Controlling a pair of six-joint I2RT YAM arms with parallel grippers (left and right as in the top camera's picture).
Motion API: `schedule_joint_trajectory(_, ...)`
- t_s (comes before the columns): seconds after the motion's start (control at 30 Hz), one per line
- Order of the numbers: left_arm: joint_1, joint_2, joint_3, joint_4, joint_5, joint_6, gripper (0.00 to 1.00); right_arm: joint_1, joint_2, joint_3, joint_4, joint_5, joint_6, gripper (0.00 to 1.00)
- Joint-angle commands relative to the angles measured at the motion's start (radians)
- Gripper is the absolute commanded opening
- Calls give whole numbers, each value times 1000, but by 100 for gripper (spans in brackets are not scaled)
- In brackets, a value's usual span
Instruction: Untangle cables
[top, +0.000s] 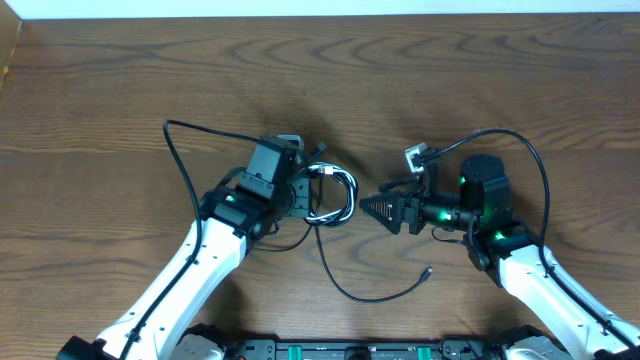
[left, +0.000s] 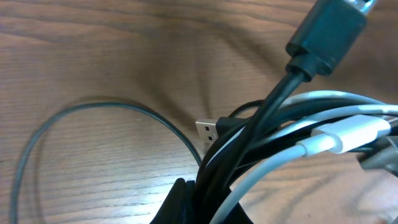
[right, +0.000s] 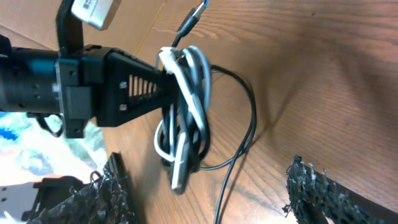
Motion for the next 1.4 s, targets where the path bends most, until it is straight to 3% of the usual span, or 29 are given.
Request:
schedule_joint_trajectory(0.0,-31,-11,7,7,-86,-48,8,7,1,9,0,-37,-18,84)
schedule_joint_trajectory(0.13,-81,-11,7,42,-34,-69,8,16,1,9,0,-32,-18,81)
schedule_joint_trajectory(0.2,-110,-11,7,71,5,-68,8,35,1,9,-3,-7,-18,72)
schedule_joint_trajectory(0.27,-142,-11,7,86,12,-68,8,54,1,9,-12,48,-18,50)
schedule_joint_trajectory(0.3,-151,-11,7,86,11,-68,8,59,1,9,-13,72,-18,32)
schedule_joint_trajectory(0.37,-165,-11,7,78,12,-68,8,60,1,9,-11,97,-18,5)
schedule_joint_trajectory(0.4,-170,-11,7,72,12,-68,8,60,1,9,-10,100,-18,1)
schedule_joint_trajectory(0.57,-172,-35,7,93,142,-50,8,59,1,9,-23,100,-77,1)
schedule_joint_trajectory(0.7,-172,-87,7,160,475,128,8,59,1,9,-57,155,-86,1)
schedule_joint_trajectory(0.8,-172,-121,7,122,602,260,8,54,1,9,-56,206,-84,1)
schedule_joint_trajectory(0.97,-172,-136,7,5,563,311,8,20,1,9,-53,159,-60,1)
schedule_joint_trajectory(1.1,-172,-134,7,-58,437,311,8,-3,-2,9,-9,-113,-187,1)
schedule_joint_trajectory(1.37,-171,-129,7,-58,242,286,8,-50,-2,9,21,-287,-243,1)
